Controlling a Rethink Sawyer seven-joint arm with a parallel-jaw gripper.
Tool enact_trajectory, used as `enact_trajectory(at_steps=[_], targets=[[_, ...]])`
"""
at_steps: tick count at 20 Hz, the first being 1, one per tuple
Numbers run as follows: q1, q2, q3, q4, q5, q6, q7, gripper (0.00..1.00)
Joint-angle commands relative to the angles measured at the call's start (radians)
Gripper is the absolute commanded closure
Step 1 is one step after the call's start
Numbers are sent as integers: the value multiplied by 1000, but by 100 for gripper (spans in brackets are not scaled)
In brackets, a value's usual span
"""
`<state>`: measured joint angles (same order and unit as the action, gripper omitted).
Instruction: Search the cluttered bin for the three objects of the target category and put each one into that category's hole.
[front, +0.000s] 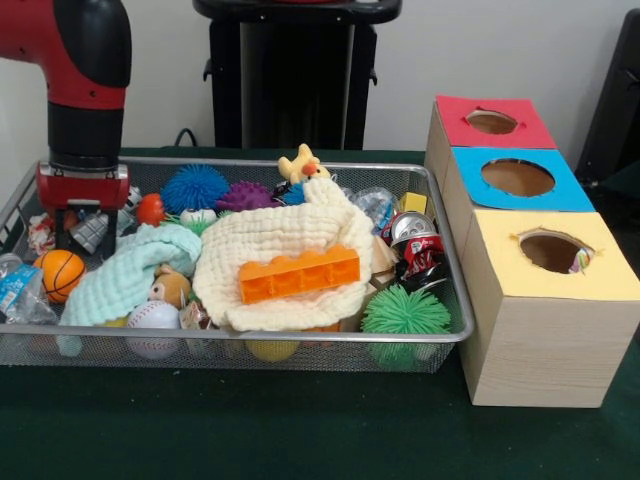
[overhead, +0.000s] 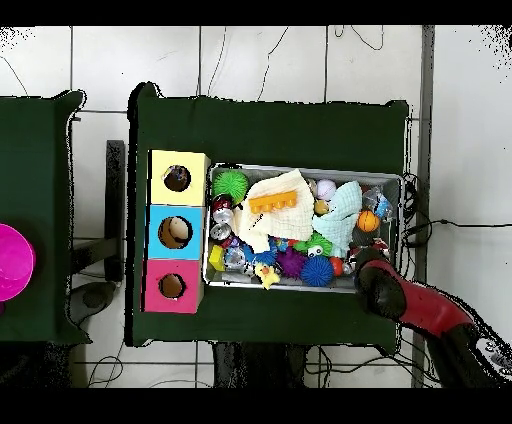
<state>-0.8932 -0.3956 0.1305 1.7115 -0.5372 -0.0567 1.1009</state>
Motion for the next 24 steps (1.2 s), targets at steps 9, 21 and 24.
enact_trajectory(at_steps=[9,21,24], targets=[[-99,39,91,-140,-136,170,-40,0],[-183,96,247,-269,-142,392,-181,0],[-200,110,283,-302,-150,441,-213,0]])
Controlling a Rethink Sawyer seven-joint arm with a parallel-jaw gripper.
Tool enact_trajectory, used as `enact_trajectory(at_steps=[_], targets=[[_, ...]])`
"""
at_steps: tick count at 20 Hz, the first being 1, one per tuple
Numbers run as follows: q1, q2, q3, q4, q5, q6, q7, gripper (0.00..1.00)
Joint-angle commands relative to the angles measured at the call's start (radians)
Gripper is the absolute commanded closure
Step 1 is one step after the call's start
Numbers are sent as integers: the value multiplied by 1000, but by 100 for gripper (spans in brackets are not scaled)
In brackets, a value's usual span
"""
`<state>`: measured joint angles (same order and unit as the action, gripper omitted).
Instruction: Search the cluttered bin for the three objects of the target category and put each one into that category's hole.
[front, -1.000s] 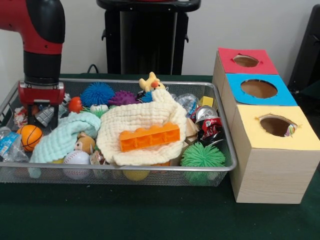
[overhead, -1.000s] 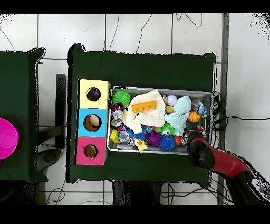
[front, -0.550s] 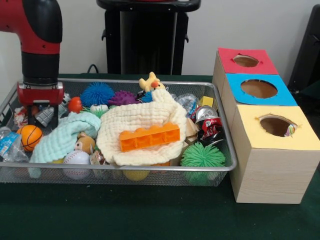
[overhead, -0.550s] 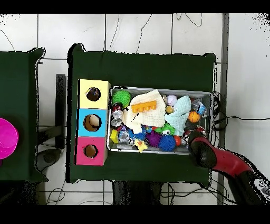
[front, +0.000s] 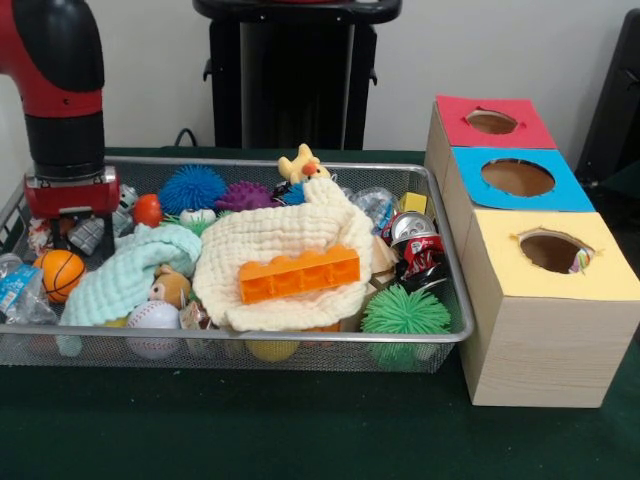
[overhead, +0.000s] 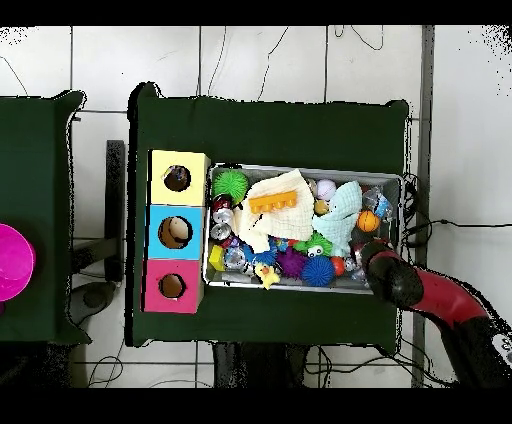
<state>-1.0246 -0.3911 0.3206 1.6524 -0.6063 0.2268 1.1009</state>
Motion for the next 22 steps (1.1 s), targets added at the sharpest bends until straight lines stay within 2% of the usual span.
enact_trajectory(at_steps=[1,6,16,22], targets=[[-75,111,104,-254,-86,172,-222,0],[-89,107,129,-269,-108,212,-213,0],[-66,-62,96,-160,-125,231,-126,0],[-51,-77,73,-137,-149,228,-84,0]])
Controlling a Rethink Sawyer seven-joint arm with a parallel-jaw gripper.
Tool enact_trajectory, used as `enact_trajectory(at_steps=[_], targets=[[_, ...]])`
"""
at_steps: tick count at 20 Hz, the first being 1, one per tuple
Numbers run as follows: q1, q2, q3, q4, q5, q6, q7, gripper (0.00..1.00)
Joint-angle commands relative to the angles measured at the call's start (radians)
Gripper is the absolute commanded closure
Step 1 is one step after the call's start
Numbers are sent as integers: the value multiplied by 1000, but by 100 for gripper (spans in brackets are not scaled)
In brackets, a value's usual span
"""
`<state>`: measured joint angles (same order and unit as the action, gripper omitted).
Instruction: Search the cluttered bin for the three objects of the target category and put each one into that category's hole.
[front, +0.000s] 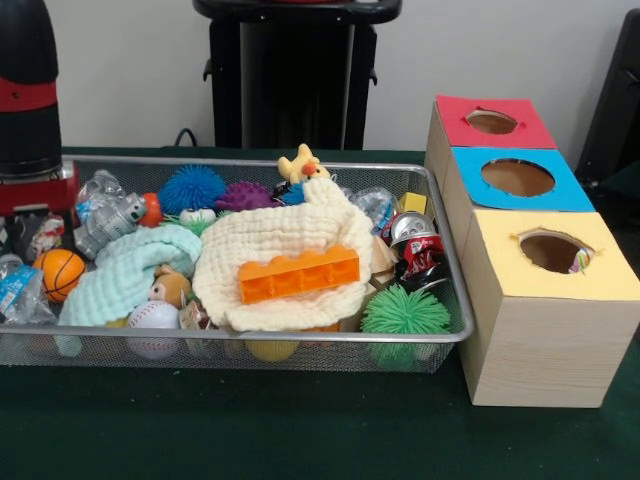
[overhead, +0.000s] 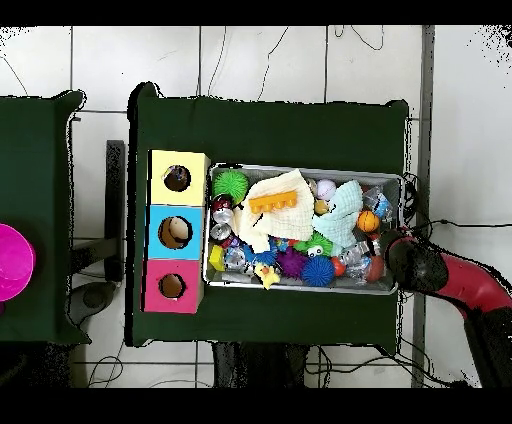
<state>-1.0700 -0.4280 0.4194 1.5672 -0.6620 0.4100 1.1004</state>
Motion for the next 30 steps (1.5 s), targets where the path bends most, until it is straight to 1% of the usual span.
enact_trajectory(at_steps=[1,3,7,9,12,14,16,19,22,23,25,26,30], targets=[[-2,-26,-38,-54,-103,38,-72,0],[8,14,-65,-66,-118,27,-44,0],[0,114,-78,-88,-144,-36,-6,0],[18,144,-107,-108,-169,-53,20,0],[38,174,-144,-134,-183,-25,37,0],[53,180,-170,-144,-191,-11,42,0],[73,190,-207,-162,-207,-21,69,0],[122,209,-278,-198,-234,-62,133,0],[162,222,-331,-221,-237,-90,175,0],[193,230,-366,-236,-237,-90,210,0],[231,239,-410,-252,-235,-96,240,0],[245,245,-434,-257,-211,-105,232,100],[275,253,-468,-269,-197,-106,240,100]])
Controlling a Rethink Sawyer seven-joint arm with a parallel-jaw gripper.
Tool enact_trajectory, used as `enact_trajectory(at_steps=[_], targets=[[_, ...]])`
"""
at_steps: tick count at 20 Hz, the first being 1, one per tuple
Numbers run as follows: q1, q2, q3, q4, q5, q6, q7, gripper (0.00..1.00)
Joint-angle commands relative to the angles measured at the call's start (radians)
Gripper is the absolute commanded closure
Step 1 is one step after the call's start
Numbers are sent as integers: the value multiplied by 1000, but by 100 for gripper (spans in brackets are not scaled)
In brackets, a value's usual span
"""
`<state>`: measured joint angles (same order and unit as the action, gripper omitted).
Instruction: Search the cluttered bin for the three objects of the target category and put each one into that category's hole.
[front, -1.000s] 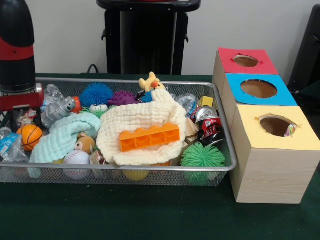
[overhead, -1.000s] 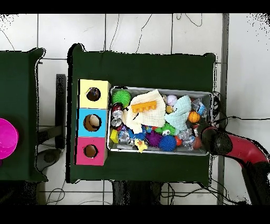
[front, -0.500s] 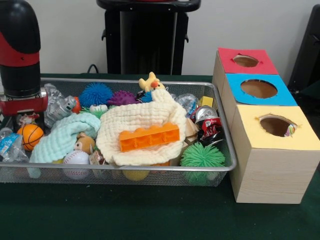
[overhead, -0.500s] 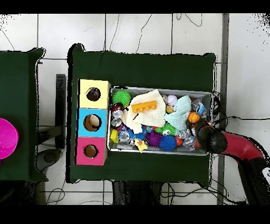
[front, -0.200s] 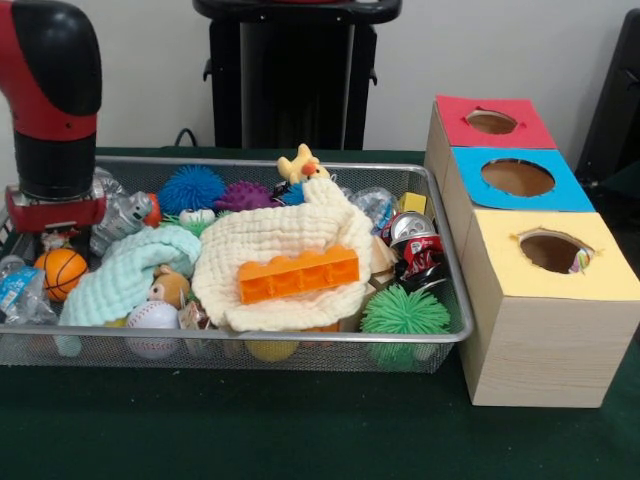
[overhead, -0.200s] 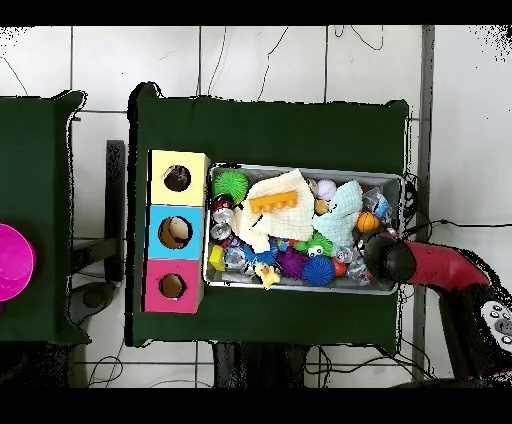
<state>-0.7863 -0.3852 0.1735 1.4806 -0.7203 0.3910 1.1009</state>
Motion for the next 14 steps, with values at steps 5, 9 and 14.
enact_trajectory(at_steps=[5,9,14], targets=[[27,225,-268,-199,-112,-85,247,100],[36,229,-284,-202,-89,-87,237,100],[9,172,-242,-148,-34,-74,175,100]])
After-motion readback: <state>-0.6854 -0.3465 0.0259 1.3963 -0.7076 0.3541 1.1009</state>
